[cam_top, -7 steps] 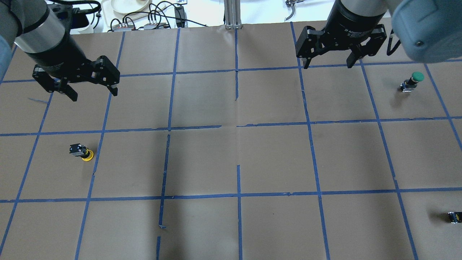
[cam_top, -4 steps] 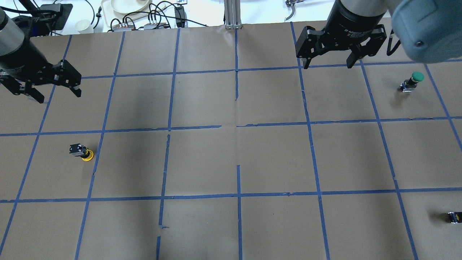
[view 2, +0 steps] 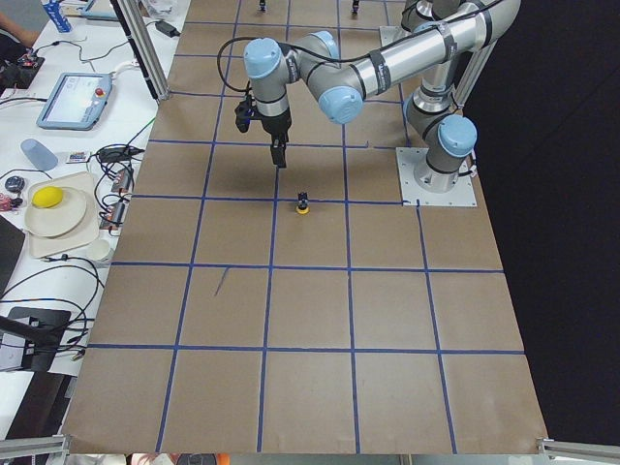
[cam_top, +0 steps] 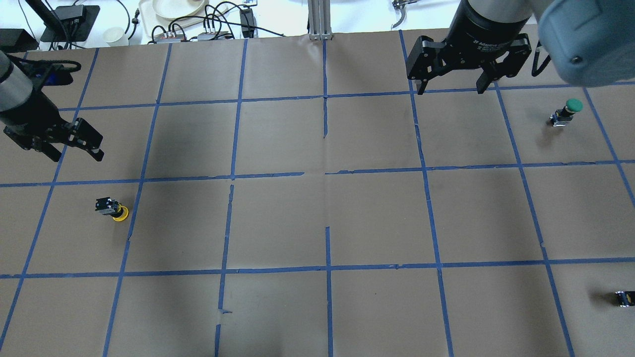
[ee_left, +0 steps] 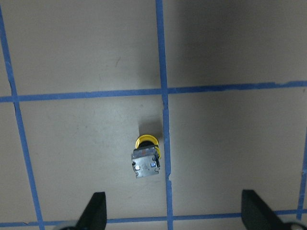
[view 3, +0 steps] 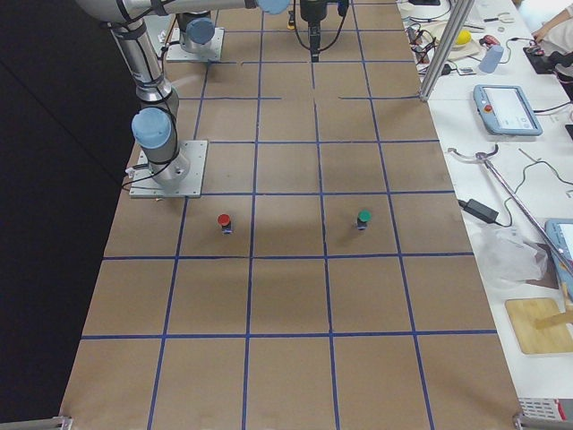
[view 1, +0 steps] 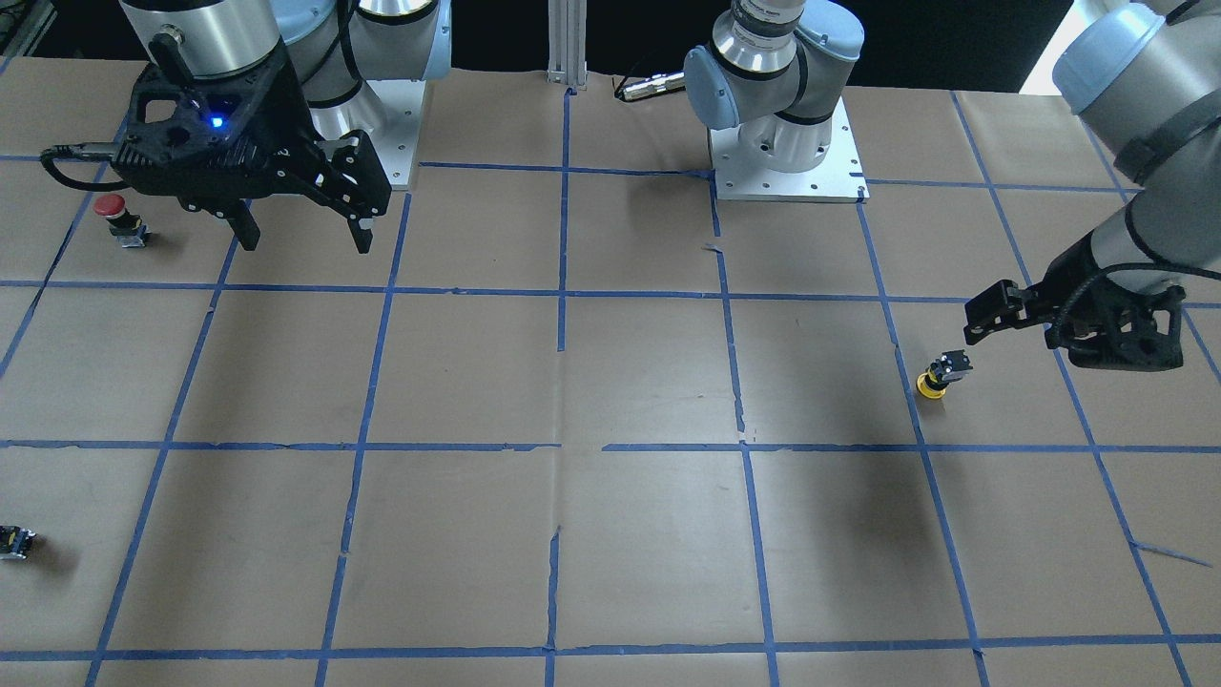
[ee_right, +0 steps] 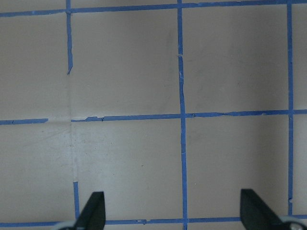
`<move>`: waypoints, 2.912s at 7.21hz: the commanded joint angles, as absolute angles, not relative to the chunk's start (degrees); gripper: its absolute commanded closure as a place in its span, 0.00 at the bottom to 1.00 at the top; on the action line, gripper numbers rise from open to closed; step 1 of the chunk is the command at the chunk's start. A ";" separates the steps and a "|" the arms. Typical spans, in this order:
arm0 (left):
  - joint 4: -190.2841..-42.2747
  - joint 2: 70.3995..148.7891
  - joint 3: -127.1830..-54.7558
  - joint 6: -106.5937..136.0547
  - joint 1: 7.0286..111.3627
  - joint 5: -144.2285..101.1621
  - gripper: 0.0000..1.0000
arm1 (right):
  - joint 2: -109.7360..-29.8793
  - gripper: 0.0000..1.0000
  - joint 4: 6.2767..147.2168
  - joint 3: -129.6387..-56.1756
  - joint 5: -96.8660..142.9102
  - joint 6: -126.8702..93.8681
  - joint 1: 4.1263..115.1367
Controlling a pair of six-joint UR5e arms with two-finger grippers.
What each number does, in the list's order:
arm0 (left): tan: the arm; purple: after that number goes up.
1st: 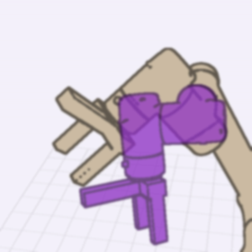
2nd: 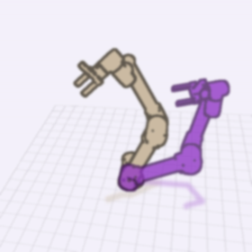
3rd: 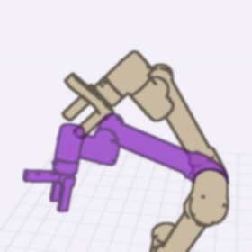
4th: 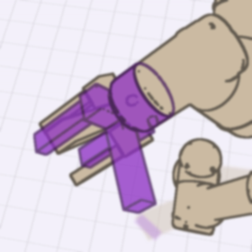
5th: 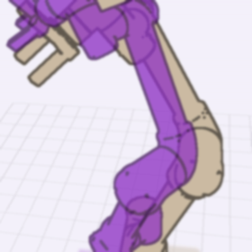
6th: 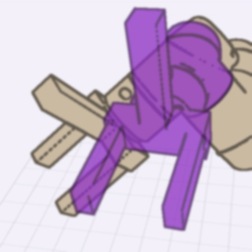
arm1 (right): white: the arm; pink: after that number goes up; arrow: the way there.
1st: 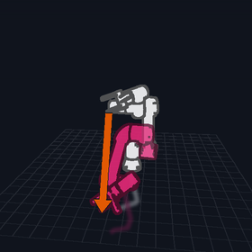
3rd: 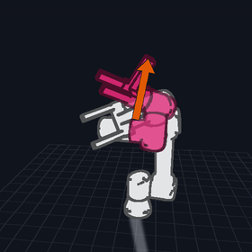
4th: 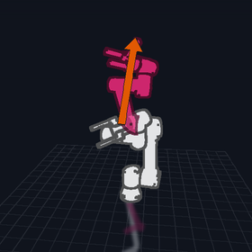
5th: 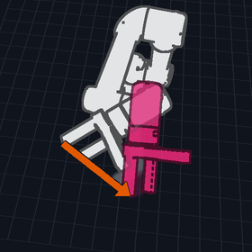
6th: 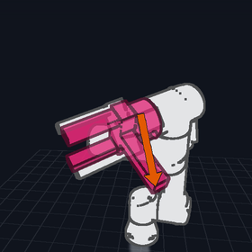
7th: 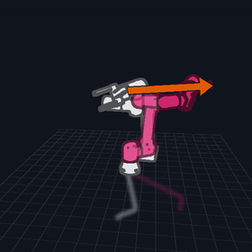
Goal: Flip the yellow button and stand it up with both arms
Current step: 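Move the left gripper down toward the yellow-capped button lying on its side, then close the left gripper on the yellow button's body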
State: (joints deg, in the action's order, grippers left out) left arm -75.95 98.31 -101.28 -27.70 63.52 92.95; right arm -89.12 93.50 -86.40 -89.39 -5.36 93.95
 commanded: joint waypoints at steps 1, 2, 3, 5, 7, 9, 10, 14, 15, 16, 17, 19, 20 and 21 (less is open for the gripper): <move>-64.97 99.22 -109.40 -24.02 60.57 94.56 0.00 | -89.12 0.00 93.43 -86.48 -89.38 -5.36 93.96; -64.78 100.19 -110.29 -19.56 60.56 94.57 0.00 | -89.12 0.00 93.34 -86.48 -89.30 -5.45 93.96; -64.69 101.67 -110.22 -18.90 60.38 94.57 0.01 | -89.21 0.00 93.77 -86.57 -89.21 -5.71 93.96; -65.30 102.56 -111.09 -18.54 60.38 94.75 0.00 | -89.30 0.00 93.43 -86.84 -88.60 -5.36 93.96; -64.69 104.41 -111.79 -18.63 60.38 95.53 0.02 | -89.74 0.00 93.60 -89.11 -88.42 -5.01 94.31; -64.69 104.50 -112.32 -18.63 60.38 95.63 0.24 | -89.82 0.00 94.04 -89.56 -88.50 -5.27 94.31; -64.69 104.50 -112.32 -18.63 60.38 95.71 0.28 | -89.82 0.00 94.22 -89.56 -88.42 -5.19 94.31; -64.69 104.41 -111.62 -18.63 60.38 95.71 0.28 | -90.00 0.00 94.04 -89.56 -88.42 -5.36 94.31; -64.69 104.50 -111.36 -18.63 60.29 95.63 0.29 | -90.09 0.00 93.96 -89.56 -88.50 -5.01 94.13; -64.69 104.59 -111.53 -18.63 60.29 95.63 0.42 | -90.26 0.00 93.96 -89.65 -88.51 -4.92 94.04; -64.69 104.59 -111.88 -18.55 60.29 95.63 0.67 | -90.18 0.00 94.13 -89.65 -88.51 -4.75 93.96; -65.21 104.68 -111.54 -18.37 60.29 95.80 0.98 | -90.26 0.00 93.35 -89.65 -88.68 -4.75 93.60; -65.39 104.68 -111.36 -18.37 60.38 95.71 0.99 | -90.18 0.00 93.43 -89.65 -88.77 -4.83 93.60; -65.48 103.98 -111.18 -18.02 60.38 95.19 0.99 | -89.91 0.00 93.51 -89.65 -89.20 -4.75 93.17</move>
State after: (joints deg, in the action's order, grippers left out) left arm -65.30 104.48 -111.43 -18.30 60.34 95.59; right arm -90.13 93.51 -89.64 -88.84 -4.79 93.51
